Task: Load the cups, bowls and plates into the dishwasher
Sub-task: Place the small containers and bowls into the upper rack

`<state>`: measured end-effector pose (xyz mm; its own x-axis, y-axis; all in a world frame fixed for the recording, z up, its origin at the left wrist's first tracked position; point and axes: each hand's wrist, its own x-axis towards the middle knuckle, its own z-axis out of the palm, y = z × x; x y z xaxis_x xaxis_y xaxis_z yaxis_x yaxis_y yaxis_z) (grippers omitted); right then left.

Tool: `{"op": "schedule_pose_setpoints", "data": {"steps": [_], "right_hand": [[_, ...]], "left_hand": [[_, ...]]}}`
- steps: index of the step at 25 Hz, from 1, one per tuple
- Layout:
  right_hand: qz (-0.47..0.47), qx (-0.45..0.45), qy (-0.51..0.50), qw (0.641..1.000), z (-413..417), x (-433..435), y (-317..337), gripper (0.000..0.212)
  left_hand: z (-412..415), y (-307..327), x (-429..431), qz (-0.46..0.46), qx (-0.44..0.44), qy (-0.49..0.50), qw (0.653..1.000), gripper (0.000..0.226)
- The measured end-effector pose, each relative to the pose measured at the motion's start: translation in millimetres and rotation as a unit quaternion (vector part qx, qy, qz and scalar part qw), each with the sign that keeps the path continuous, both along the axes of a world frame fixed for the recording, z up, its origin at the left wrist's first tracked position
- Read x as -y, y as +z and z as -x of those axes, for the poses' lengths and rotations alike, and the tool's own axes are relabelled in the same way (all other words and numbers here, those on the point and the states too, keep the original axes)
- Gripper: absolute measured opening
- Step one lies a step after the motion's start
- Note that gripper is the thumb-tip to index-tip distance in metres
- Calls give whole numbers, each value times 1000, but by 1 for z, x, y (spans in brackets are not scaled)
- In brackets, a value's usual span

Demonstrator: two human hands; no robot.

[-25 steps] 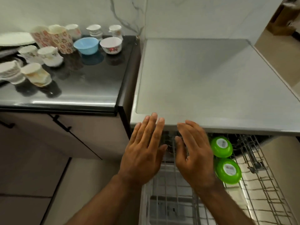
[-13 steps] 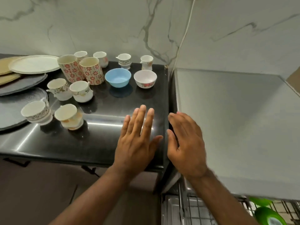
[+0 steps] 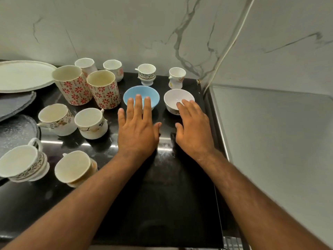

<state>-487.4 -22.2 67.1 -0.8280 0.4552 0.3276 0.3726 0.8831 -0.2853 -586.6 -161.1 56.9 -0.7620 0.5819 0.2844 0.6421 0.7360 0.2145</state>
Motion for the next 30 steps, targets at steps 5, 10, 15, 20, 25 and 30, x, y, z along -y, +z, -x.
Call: {"op": "schedule_pose_setpoints", "data": {"steps": [5, 10, 15, 20, 25, 30], "right_hand": [[51, 21, 12, 998, 20, -8, 5, 60], [62, 26, 33, 997, 23, -17, 11, 47], [29, -2, 17, 999, -18, -12, 20, 41], [8, -19, 19, 1000, -91, -10, 30, 41], [-6, -32, 6, 999, -195, -19, 36, 38], [-41, -43, -14, 998, -330, -37, 37, 41]], "left_hand": [[22, -3, -9, 60, 18, 21, 998, 54], [29, 5, -8, 5, -7, -14, 1000, 10], [-2, 14, -1, -28, -23, -30, 999, 5], [-67, 30, 1, -47, -56, -52, 996, 1], [-162, 42, -9, -67, -81, -81, 991, 5], [-290, 41, -34, -105, -91, -142, 980, 9]]}}
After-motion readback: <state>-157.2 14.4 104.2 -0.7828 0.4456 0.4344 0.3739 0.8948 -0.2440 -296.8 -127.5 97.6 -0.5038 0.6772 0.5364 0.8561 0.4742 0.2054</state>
